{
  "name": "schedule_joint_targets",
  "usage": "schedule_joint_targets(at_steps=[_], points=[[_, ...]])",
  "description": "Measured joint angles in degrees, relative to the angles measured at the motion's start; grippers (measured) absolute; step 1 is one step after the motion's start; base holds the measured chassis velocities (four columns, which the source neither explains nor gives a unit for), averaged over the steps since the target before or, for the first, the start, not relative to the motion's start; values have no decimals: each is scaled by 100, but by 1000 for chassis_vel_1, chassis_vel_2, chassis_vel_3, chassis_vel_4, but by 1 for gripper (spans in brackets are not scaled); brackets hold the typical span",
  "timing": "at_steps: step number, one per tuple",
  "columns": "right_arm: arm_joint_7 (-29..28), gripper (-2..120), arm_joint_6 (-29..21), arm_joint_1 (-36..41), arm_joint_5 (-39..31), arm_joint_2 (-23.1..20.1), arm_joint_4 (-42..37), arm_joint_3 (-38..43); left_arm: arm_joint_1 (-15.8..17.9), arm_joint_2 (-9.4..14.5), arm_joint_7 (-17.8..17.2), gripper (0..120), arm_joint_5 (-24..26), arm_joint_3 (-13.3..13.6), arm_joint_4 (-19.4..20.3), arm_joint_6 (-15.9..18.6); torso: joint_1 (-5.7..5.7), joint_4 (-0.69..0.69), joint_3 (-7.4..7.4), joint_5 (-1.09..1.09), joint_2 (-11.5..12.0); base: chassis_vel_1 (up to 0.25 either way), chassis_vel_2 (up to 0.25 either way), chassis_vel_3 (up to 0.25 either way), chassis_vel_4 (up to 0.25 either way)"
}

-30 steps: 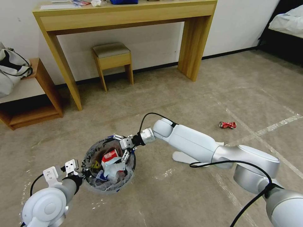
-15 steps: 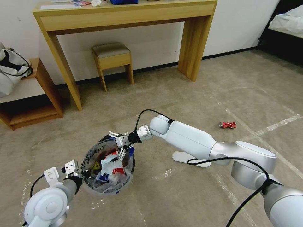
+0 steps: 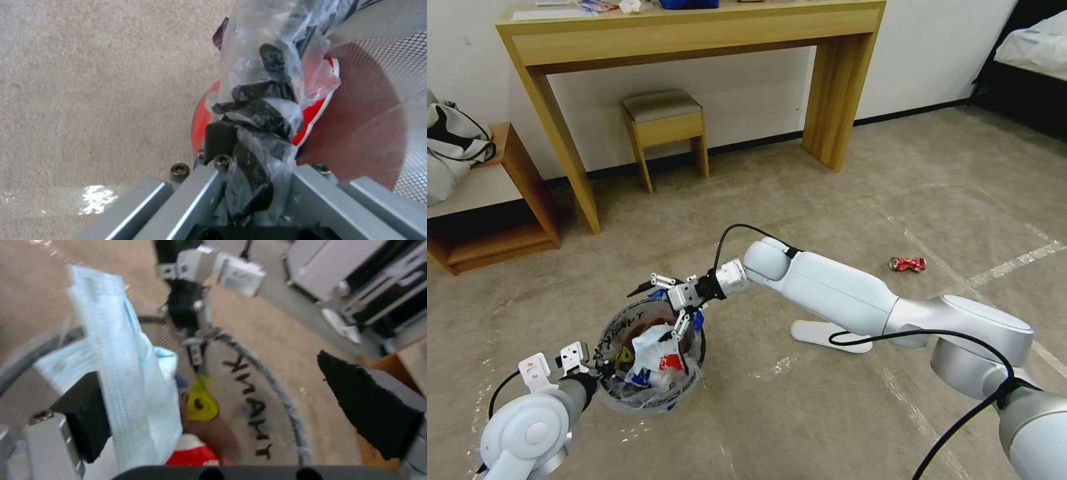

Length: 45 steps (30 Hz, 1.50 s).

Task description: Pick up the trash bin and place the garbage on the floor into it.

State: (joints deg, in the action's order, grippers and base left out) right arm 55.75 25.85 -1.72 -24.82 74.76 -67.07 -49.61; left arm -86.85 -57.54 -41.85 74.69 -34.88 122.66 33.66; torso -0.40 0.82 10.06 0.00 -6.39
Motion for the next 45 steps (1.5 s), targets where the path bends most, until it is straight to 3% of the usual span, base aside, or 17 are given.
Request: schedule_joint_targets(at_steps=[8,10,24,31,38,45], points=[[252,100,80,-292,547,188,205,-275,0,-62,-4,0,-27,13,6,0,0,0,0,0,0,0,0,0,0],[542,100,176,-448,1101,345,313,-307,-1,-71,-5,0,-28,17,15,0,0,0,0,0,0,0,0,0,0],[628,100,494,-730,1464,1170,1417,-489,-13,-86,-14,0,-22,36,101,5,0,-1,0,1,0,0,0,0,0],[512,100,440,-807,970,1369,1560,-612,16,-86,-29,0,-6,95,58,19,0,-1,0,1,2,0,0,0,0],[582,100,435,-955,605,1294,1527,-495,34,-62,-68,0,36,106,21,25,0,-1,0,1,2,0,0,0,0],[428,100,208,-1221,-429,477,570,121,49,8,-80,0,115,58,-119,27,0,1,0,-1,1,0,0,0,0]])
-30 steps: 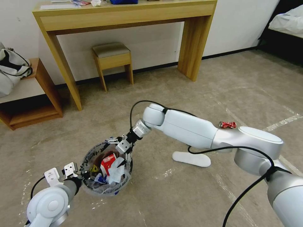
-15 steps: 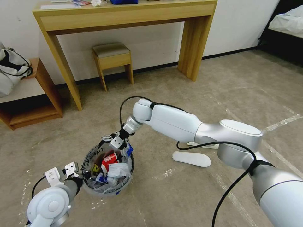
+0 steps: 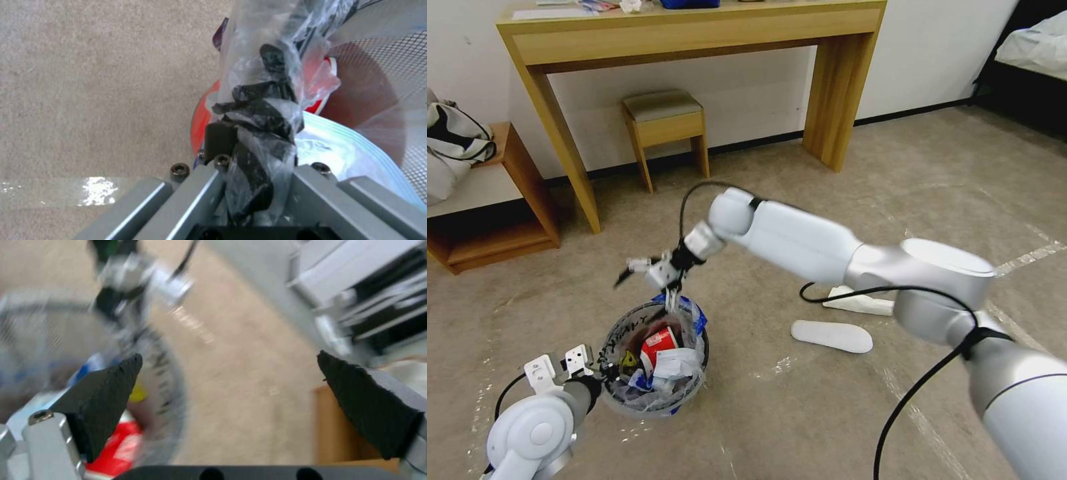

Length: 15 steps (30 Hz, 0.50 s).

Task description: Pick up the trash bin and place the garbage on the floor into it.

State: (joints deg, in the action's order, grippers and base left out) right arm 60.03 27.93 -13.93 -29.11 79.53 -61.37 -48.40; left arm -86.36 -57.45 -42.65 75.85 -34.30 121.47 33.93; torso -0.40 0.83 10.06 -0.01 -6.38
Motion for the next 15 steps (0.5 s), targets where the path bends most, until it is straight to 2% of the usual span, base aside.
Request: schedule_joint_targets(at_steps=[1,2,4,5,6,7,9,10,11,12,13,14,15], points=[[-132,100,-53,-33,-125,-235,-314,168,0,18,1,0,11,-9,-14,0,0,-1,0,0,0,0,0,0,0],[-132,100,-53,-33,-125,-235,-314,168,0,18,1,0,11,-9,-14,0,0,-1,0,0,0,0,0,0,0],[-434,100,-130,-38,-402,-770,-847,427,0,48,-2,0,43,-38,-29,-2,0,-4,0,0,0,0,0,0,0],[-434,100,-130,-38,-402,-770,-847,427,0,48,-2,0,43,-38,-29,-2,0,-4,0,0,0,0,0,0,0],[-707,100,-200,48,-627,-1229,-1143,645,11,60,-6,0,61,-47,-32,-6,0,-6,-1,0,-1,0,0,0,0],[-707,100,-200,48,-627,-1229,-1143,645,11,60,-6,0,61,-47,-32,-6,0,-6,-1,0,-1,0,0,0,0],[-1307,100,-414,465,-971,-2046,-1490,1204,43,80,-13,0,83,-47,-39,-12,0,1,0,-2,-1,0,0,0,0],[-2373,100,-563,1403,-1385,-2783,-1882,1979,65,120,-18,0,112,-39,-51,-19,0,8,0,-5,-1,0,0,0,0],[-2373,100,-563,1403,-1385,-2783,-1882,1979,65,120,-18,0,112,-39,-51,-19,0,8,0,-5,-1,0,0,0,0],[-3115,100,-523,1988,-1554,-3144,-2096,2328,62,155,-18,0,136,-43,-52,-20,0,2,0,-6,-1,0,0,0,0],[-3617,100,-420,2489,-1586,-3412,-2240,2664,60,195,-23,0,142,-56,-53,-22,0,1,-1,-4,-1,0,0,0,0],[-3617,100,-420,2489,-1586,-3412,-2240,2664,60,195,-23,0,142,-56,-53,-22,0,1,-1,-4,-1,0,0,0,0],[-4019,100,-333,3129,-1454,-3589,-2359,3151,64,211,-23,0,154,-74,-58,-27,1,-2,-2,0,-1,0,0,0,0]])
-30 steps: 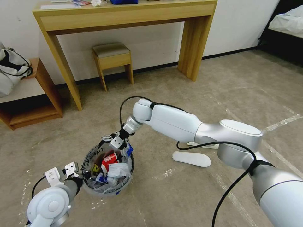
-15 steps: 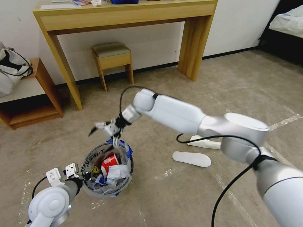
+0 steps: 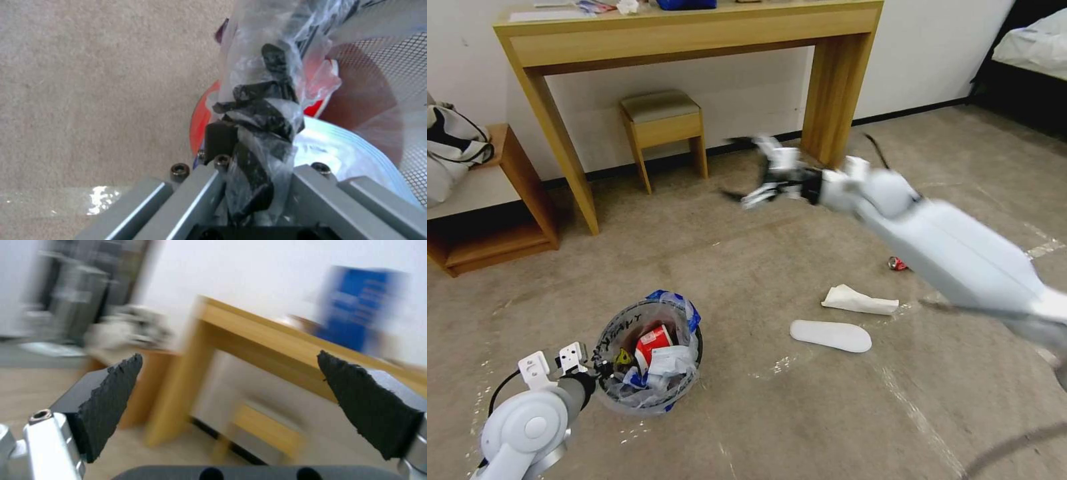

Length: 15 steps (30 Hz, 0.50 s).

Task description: Pick up the trash bin and place the garbage on the floor into it.

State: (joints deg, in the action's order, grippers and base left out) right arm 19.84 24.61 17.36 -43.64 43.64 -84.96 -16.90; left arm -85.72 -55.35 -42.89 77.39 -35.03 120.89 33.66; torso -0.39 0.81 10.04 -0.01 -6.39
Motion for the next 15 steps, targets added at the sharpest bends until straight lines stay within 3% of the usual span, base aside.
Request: schedule_joint_targets(at_steps=[2,5,7,8,10,15], points=[[-580,100,142,1026,360,-59,-141,739,13,2,13,0,10,1,-30,-5,-1,2,2,-8,1,0,0,0,0],[-772,100,151,1295,485,-51,-195,997,19,0,15,0,6,11,-48,-5,-1,3,3,-9,1,0,0,0,0],[-1423,100,140,2149,963,78,-395,1790,53,-16,23,0,-3,66,-91,-6,0,2,1,8,0,0,0,0,0],[-1654,100,112,2480,1116,171,-452,2038,76,-25,29,0,-1,84,-107,-5,0,1,1,2,0,0,0,0,0],[-1913,100,69,2933,1317,311,-537,2365,115,-37,28,0,-6,94,-132,-6,0,0,1,-6,0,0,0,0,0],[-2255,100,-29,3992,1721,775,-751,3304,185,-44,18,0,-1,114,-163,-7,0,2,1,0,0,0,0,0,0]])
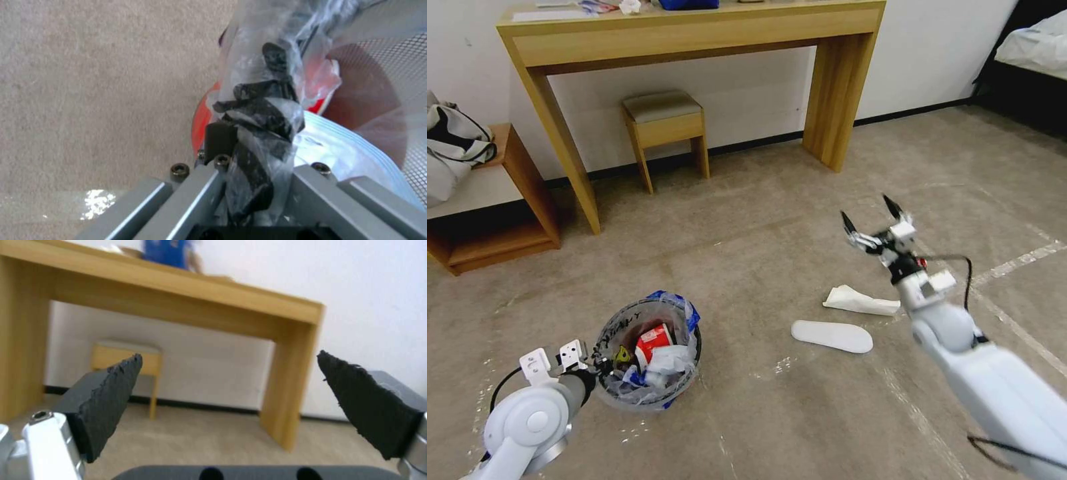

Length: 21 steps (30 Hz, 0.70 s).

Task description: Pick up the trash bin and place the garbage on the floor into it.

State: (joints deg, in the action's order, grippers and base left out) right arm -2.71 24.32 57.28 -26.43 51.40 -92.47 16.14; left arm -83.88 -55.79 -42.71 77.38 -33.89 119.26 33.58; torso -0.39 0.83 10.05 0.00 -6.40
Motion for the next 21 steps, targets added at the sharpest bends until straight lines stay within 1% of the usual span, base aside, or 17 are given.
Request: schedule_joint_targets(at_steps=[3,4,5,6,7,8,9,10,12,13,14,16,17,21], points=[[-98,100,-58,616,334,446,-180,692,4,12,6,0,7,-2,8,0,0,-2,0,3,0,0,0,0,0],[-98,100,-58,616,334,446,-180,692,4,12,6,0,7,-2,8,0,0,-2,0,3,0,0,0,0,0],[-108,100,-76,749,349,573,-245,832,-5,16,10,0,3,-2,19,2,0,-2,0,2,0,0,0,0,0],[-111,100,-103,886,377,735,-317,972,-9,22,16,0,-2,-1,20,6,0,-2,0,1,0,0,0,0,0],[-113,100,-107,1051,478,1000,-387,1159,-6,23,19,0,-5,2,21,11,0,-1,0,3,0,0,0,0,0],[-113,100,-107,1051,478,1000,-387,1159,-6,23,19,0,-5,2,21,11,0,-1,0,3,0,0,0,0,0],[-112,100,-102,1195,577,1236,-448,1287,0,24,20,0,-5,6,23,14,0,-2,0,2,0,0,0,0,0],[-112,100,-102,1195,577,1236,-448,1287,0,24,20,0,-5,6,23,14,0,-2,0,2,0,0,0,0,0],[-64,100,-42,1566,830,1740,-587,1516,19,34,18,0,-6,25,24,19,-1,-2,1,0,0,0,0,0,0],[-26,100,11,1691,937,1880,-615,1585,27,37,18,0,-5,33,25,24,-1,-2,1,1,0,0,0,0,0],[-26,100,11,1691,937,1880,-615,1585,27,37,18,0,-5,33,25,24,-1,-2,1,1,0,0,0,0,0],[50,100,198,2011,1249,2253,-651,1815,52,27,18,0,-7,59,22,27,-1,-1,1,0,1,0,0,0,0],[50,100,198,2011,1249,2253,-651,1815,52,27,18,0,-7,59,22,27,-1,-1,1,0,1,0,0,0,0],[155,100,319,2276,1370,2532,-689,2048,67,14,20,0,-11,105,9,28,-1,-1,1,3,1,0,0,0,0]])
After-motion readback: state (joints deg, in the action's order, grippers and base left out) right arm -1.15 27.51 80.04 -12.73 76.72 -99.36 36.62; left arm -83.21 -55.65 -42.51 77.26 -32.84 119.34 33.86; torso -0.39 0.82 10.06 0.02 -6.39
